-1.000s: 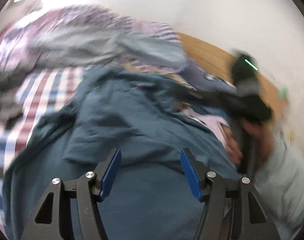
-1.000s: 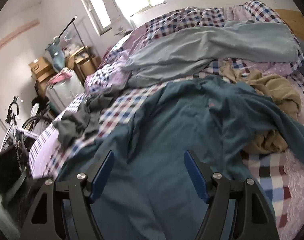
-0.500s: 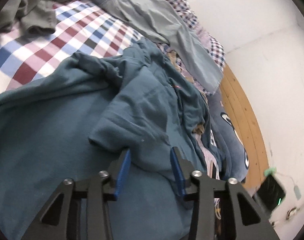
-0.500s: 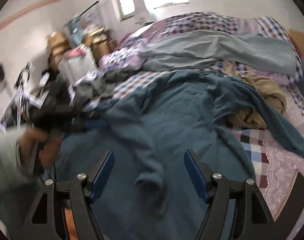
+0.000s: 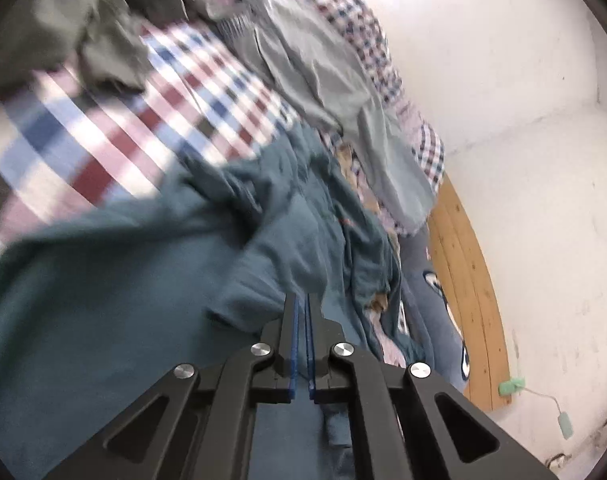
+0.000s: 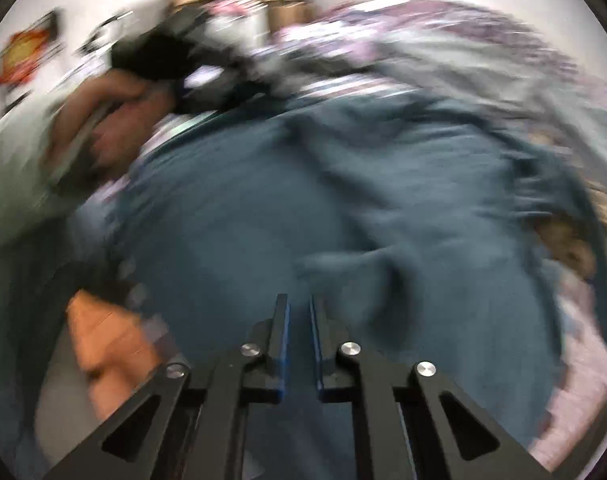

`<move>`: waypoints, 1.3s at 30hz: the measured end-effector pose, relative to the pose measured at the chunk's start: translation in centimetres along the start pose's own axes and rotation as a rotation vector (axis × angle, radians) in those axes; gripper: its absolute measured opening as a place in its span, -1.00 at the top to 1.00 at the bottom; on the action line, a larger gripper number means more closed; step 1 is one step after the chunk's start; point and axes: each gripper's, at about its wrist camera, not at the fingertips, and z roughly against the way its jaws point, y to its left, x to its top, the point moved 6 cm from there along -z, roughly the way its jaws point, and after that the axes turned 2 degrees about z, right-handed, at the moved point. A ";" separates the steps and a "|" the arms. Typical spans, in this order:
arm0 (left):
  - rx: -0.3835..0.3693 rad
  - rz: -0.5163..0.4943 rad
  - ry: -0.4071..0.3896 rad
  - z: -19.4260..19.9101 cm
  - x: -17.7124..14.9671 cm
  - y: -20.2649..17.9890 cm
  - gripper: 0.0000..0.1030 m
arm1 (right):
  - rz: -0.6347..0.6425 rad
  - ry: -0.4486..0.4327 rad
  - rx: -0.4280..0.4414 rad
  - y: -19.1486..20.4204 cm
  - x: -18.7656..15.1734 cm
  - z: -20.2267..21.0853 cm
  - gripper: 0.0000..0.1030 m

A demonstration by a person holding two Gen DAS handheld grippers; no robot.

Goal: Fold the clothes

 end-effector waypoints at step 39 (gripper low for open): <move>0.004 0.031 -0.028 -0.5 0.2 0.7 0.93 | 0.018 -0.181 -0.364 -2.8 2.6 8.3 0.98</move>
